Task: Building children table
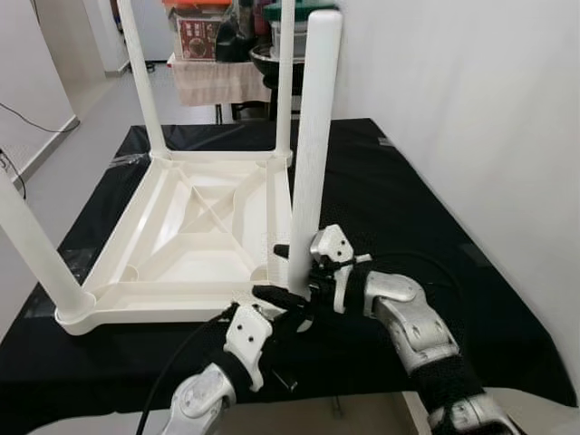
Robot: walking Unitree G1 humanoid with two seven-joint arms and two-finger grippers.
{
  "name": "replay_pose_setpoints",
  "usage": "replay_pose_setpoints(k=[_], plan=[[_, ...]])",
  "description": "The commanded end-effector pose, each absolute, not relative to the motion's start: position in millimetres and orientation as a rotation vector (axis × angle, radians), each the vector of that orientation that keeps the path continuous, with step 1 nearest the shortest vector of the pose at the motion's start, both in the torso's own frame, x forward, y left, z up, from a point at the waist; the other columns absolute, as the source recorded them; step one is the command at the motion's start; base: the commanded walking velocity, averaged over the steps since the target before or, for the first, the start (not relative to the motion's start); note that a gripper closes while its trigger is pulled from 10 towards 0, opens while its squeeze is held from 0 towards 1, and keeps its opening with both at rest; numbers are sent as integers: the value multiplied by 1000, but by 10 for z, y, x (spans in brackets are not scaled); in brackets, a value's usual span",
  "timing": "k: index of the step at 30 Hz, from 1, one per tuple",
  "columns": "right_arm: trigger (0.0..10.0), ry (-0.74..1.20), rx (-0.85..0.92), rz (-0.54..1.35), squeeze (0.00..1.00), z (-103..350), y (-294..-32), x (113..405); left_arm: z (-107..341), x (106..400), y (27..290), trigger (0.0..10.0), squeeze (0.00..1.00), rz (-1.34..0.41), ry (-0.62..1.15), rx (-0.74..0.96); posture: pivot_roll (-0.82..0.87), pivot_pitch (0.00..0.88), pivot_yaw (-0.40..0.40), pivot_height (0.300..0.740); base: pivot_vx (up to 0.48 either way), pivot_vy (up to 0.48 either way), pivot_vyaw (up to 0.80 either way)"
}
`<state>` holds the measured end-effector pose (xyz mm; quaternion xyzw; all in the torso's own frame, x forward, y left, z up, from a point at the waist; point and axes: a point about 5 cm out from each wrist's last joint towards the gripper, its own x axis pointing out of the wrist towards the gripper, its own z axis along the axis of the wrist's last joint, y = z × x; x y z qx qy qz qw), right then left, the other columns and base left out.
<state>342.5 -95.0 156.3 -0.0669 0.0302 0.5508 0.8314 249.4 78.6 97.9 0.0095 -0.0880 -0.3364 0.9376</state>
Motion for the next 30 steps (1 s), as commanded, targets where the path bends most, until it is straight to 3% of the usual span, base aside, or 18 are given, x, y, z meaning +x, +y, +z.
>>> replay_pose_setpoints(k=[1, 2, 3, 4, 12, 16, 17, 18, 19, 21, 22, 24, 26, 30], plan=[[10000, 59, -158, 1157, 0, 1593, -981, 3487, 966, 2483, 799, 10000, 0, -677, -185, 27, 6, 0, -49, 740, 0, 0, 0], [706, 57, -148, 1147, 0, 1635, -1017, 3535, 981, 2481, 808, 10000, 0, -667, -195, 29, 10, 0, -49, 740, 0, 0, 0], [706, 57, -148, 1147, 0, 1635, -1017, 3535, 981, 2481, 808, 10000, 0, -667, -195, 29, 10, 0, -49, 740, 0, 0, 0], [0, 55, -141, 1138, 0, 1668, -1060, 3565, 997, 2477, 825, 10000, 0, -651, -206, 26, 13, 0, -51, 740, 0, 0, 0], [0, 70, -126, 1085, 0, 1600, -1361, 3562, 1061, 2429, 910, 10000, 0, -595, -234, 3, -3, 0, -41, 740, 0, 0, 0], [0, 156, -214, 934, 0, 1343, -1605, 3500, 1091, 2381, 921, 10000, 0, -599, -241, -13, -18, 0, -34, 740, 0, 0, 0], [0, 233, -284, 737, 0, 1172, -1717, 3482, 1107, 2350, 925, 10000, 0, -601, -244, -19, -21, 0, -38, 740, 0, 0, 0], [0, 233, -284, 737, 0, 1172, -1717, 3482, 1107, 2350, 925, 10000, 0, -601, -244, -19, -21, 0, -38, 740, 0, 0, 0], [0, 262, -363, 507, 0, 1075, -1778, 3471, 1122, 2323, 934, 10000, 0, -601, -246, -22, -20, 0, -39, 740, 0, 0, 0], [0, 298, -204, 285, 0, 860, -1625, 3125, 1140, 2276, 940, 10000, 0, -602, -247, -28, -30, 0, -30, 740, 0, 0, 0], [0, 298, -204, 285, 0, 860, -1625, 3125, 1140, 2276, 940, 10000, 0, -602, -247, -28, -30, 0, -30, 740, 0, 0, 0], [0, 316, -145, 289, 0, 757, -1413, 2830, 1156, 2230, 955, 10000, 0, -607, -247, -30, -30, 0, -28, 740, 0, 0, 0], [0, 290, -168, 337, 0, 754, -1296, 2784, 1159, 2191, 967, 10000, 0, -610, -240, -38, -42, 0, -16, 740, 0, 0, 0], [0, 259, -174, 348, 0, 832, -1330, 2935, 1134, 2185, 968, 10000, 0, -611, -223, -53, -30, 0, -32, 740, 0, 0, 0]])
